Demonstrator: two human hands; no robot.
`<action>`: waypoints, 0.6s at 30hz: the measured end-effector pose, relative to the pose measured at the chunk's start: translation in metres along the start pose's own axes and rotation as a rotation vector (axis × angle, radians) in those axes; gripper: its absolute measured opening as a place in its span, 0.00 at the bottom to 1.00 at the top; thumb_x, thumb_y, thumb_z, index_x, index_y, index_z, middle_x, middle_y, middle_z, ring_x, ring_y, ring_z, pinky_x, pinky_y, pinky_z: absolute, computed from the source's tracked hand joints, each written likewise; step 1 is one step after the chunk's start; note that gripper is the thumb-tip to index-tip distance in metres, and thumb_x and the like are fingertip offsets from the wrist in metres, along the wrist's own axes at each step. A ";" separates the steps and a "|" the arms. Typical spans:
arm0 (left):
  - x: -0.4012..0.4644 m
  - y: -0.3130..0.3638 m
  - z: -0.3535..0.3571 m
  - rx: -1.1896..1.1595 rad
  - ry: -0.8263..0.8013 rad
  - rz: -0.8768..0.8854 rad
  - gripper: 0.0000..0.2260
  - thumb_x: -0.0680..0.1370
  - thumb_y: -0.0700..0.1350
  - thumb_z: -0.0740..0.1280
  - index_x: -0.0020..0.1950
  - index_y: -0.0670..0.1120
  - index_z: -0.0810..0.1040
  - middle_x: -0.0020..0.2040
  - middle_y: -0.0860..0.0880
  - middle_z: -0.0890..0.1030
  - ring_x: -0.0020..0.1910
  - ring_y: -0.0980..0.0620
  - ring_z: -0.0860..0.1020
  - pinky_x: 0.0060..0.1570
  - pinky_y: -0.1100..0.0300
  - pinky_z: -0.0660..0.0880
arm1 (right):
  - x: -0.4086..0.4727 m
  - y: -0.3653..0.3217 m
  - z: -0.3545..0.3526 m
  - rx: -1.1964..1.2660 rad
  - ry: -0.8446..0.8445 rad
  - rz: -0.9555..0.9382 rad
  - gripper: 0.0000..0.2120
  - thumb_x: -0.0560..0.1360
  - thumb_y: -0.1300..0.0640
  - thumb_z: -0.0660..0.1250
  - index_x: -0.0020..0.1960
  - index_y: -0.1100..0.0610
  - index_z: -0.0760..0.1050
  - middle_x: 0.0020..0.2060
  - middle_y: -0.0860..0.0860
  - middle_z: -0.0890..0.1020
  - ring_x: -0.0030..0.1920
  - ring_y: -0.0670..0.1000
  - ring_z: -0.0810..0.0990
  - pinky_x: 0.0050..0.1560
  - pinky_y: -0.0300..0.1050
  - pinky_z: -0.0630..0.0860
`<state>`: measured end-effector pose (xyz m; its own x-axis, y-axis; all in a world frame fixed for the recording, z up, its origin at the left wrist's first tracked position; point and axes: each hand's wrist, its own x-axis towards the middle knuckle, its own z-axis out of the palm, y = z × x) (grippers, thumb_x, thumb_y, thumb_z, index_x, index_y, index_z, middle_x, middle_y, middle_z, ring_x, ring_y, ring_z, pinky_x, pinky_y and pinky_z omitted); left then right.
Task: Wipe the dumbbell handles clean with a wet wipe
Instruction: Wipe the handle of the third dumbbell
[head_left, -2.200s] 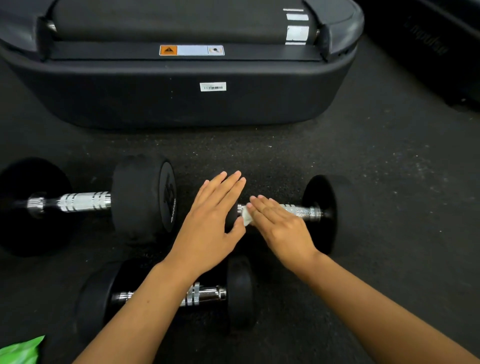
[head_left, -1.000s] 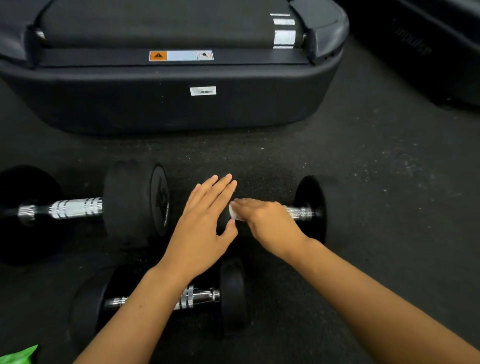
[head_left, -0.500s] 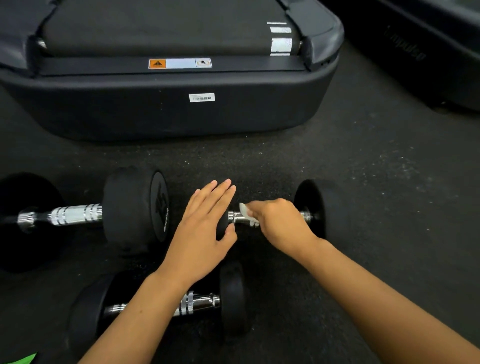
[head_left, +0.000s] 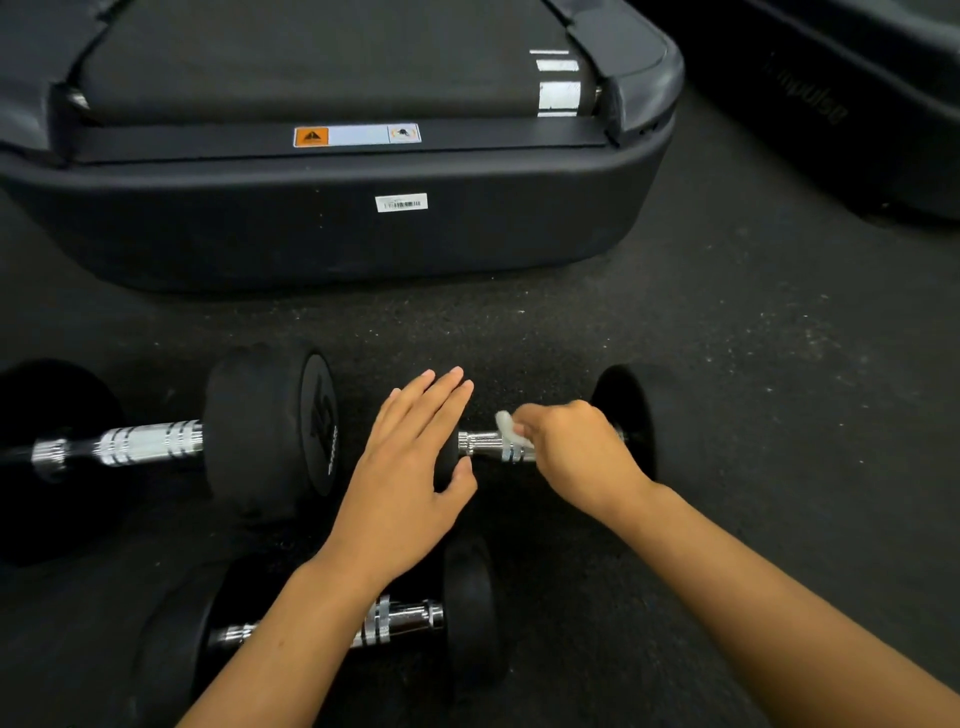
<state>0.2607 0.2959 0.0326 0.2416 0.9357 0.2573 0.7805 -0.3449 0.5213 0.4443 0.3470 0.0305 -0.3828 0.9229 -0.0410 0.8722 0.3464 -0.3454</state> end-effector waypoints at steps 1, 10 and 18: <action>0.000 0.000 0.000 0.000 0.000 -0.003 0.28 0.74 0.54 0.55 0.74 0.50 0.59 0.75 0.57 0.58 0.74 0.59 0.50 0.73 0.59 0.44 | 0.007 -0.001 -0.002 -0.019 -0.012 0.030 0.05 0.76 0.61 0.60 0.46 0.55 0.75 0.37 0.54 0.79 0.39 0.56 0.76 0.38 0.50 0.72; 0.001 0.000 -0.001 0.021 -0.012 0.003 0.28 0.75 0.54 0.55 0.74 0.50 0.60 0.75 0.56 0.58 0.74 0.59 0.49 0.73 0.60 0.44 | 0.006 -0.004 -0.006 -0.068 -0.030 -0.010 0.04 0.76 0.61 0.61 0.45 0.54 0.74 0.34 0.53 0.76 0.38 0.57 0.77 0.38 0.50 0.73; 0.000 -0.001 0.001 0.006 0.004 -0.004 0.28 0.74 0.54 0.55 0.74 0.49 0.61 0.74 0.56 0.59 0.74 0.59 0.50 0.73 0.60 0.44 | -0.028 0.011 0.029 -0.142 0.275 -0.326 0.21 0.67 0.70 0.72 0.59 0.63 0.77 0.58 0.59 0.79 0.57 0.57 0.79 0.58 0.52 0.72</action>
<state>0.2607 0.2966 0.0318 0.2360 0.9368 0.2583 0.7847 -0.3405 0.5180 0.4557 0.3205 0.0002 -0.5661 0.7655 0.3059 0.7601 0.6284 -0.1658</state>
